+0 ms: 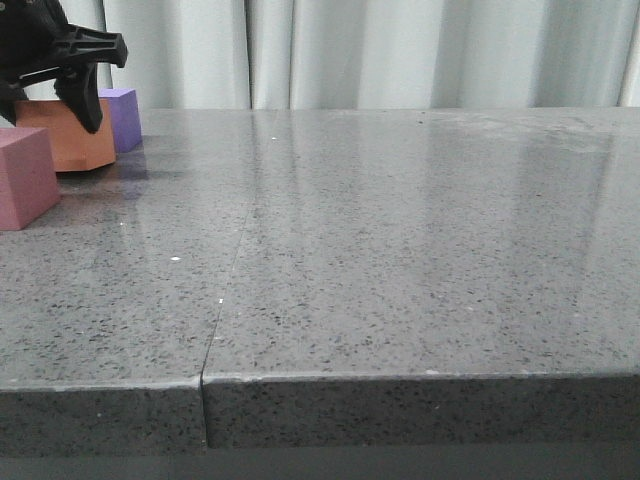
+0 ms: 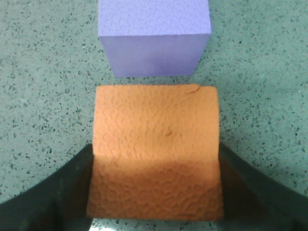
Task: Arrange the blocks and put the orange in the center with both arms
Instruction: 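Carry the orange cube with the left gripper toward the purple cube, then set the orange cube between the purple and pink cubes, open left gripper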
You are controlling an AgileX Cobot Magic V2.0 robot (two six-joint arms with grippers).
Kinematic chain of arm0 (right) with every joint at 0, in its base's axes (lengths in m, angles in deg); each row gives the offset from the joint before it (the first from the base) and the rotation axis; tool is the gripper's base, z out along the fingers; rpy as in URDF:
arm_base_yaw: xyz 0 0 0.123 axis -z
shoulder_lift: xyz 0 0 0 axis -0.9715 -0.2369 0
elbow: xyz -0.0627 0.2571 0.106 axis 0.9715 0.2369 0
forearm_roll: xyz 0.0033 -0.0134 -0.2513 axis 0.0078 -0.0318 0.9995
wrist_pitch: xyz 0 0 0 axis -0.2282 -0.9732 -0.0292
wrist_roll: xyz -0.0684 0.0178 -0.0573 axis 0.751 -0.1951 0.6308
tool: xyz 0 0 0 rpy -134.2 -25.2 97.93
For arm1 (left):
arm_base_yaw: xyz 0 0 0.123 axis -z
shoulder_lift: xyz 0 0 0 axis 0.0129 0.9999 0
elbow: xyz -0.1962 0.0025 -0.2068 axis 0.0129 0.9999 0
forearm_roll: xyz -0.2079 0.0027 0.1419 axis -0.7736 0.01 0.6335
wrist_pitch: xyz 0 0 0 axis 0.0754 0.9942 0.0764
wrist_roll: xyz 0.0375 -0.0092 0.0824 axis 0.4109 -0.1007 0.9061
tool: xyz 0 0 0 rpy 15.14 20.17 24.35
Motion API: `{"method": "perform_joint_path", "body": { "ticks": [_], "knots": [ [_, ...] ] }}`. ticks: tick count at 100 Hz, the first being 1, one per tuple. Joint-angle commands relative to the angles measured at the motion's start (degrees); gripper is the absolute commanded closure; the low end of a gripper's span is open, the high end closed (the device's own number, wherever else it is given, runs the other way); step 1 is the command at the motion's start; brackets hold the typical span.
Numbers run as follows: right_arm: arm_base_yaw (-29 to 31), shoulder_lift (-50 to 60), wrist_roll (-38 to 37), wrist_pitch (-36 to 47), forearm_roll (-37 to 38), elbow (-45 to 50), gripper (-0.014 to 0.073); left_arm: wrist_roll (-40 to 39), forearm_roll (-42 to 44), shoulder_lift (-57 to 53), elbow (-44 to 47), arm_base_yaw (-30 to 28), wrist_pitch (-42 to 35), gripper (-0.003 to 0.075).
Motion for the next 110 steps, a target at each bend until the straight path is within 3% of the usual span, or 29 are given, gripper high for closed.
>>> {"method": "perform_joint_path", "body": {
  "ticks": [1,9,26,33,91,100,110],
  "knots": [
    [0.09,-0.41,0.36,4.07,0.86,-1.43,0.0578,-0.69,0.50,-2.28,-1.43,-0.01,-1.95,0.0421],
    [0.09,-0.41,0.36,4.07,0.86,-1.43,0.0578,-0.69,0.50,-2.28,-1.43,-0.01,-1.95,0.0377],
    [0.09,-0.41,0.36,4.07,0.86,-1.43,0.0578,-0.69,0.35,-2.28,-1.43,-0.01,-1.95,0.0157],
    [0.09,-0.41,0.36,4.07,0.86,-1.43,0.0578,-0.69,0.35,-2.28,-1.43,-0.01,-1.72,0.0111],
    [0.09,-0.41,0.36,4.07,0.86,-1.43,0.0578,-0.45,0.58,-8.64,-1.43,-0.01,-1.24,0.0116],
    [0.09,-0.41,0.36,4.07,0.86,-1.43,0.0578,-0.37,0.66,-10.25,-1.43,-0.01,-0.68,0.0165],
    [0.09,-0.41,0.36,4.07,0.86,-1.43,0.0578,0.16,1.70,-11.70,-1.43,-0.01,0.99,0.0293]
  ]
}}
